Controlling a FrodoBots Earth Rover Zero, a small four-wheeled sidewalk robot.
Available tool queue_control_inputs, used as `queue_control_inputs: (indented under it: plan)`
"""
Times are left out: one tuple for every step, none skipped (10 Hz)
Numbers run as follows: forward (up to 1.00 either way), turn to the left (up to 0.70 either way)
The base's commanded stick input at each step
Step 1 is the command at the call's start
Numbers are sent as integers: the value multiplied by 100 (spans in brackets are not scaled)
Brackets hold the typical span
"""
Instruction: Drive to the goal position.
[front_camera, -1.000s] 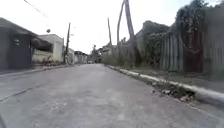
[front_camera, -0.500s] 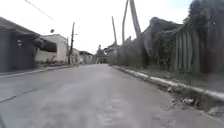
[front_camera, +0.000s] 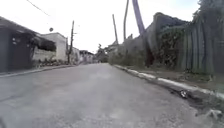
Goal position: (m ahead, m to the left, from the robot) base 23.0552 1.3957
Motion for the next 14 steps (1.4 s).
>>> queue_control_inputs:
  plan:
    - [100,21]
    - [100,36]
    - [100,26]
    - [100,0]
    - [100,0]
    - [100,0]
    - [100,0]
    - [100,0]
    - [100,0]
    - [100,0]
    - [100,0]
    - [100,0]
    - [100,0]
    - [100,0]
